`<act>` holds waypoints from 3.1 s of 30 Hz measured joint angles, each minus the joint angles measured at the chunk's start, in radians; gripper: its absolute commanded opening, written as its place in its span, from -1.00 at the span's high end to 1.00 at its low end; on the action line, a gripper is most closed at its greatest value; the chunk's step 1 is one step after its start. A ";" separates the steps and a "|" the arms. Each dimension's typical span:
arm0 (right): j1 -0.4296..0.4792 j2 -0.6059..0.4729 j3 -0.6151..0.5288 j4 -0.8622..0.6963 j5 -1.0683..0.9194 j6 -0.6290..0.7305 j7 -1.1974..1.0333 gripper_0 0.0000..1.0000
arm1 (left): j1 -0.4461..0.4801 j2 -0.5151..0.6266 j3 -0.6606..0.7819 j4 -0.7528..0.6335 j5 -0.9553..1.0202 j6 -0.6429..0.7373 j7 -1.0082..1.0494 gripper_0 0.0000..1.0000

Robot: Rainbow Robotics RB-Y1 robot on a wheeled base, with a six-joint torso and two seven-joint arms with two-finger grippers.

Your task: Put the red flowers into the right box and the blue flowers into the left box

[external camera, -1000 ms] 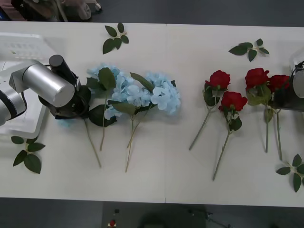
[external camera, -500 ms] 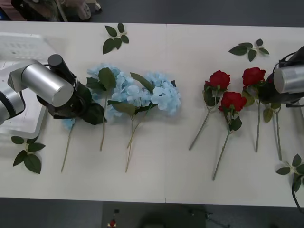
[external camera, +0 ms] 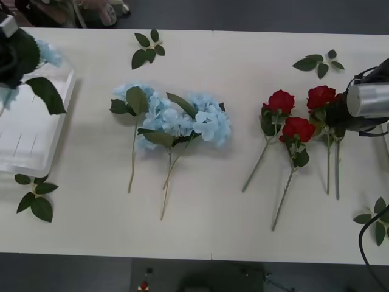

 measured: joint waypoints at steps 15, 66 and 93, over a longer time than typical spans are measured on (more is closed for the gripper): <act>-0.106 -0.386 0.051 -0.349 -0.113 0.382 0.504 1.00 | 0.030 0.000 -0.088 0.386 -0.232 -0.457 -0.286 -1.00; 0.094 -0.372 0.178 -0.547 -0.439 0.324 0.065 -0.66 | 0.007 -0.542 -0.428 0.319 -0.226 -0.733 0.086 1.00; 0.025 -0.087 0.180 -0.096 -0.175 0.085 0.031 -0.05 | -0.045 0.095 -0.205 -0.028 -0.119 -0.172 -0.229 1.00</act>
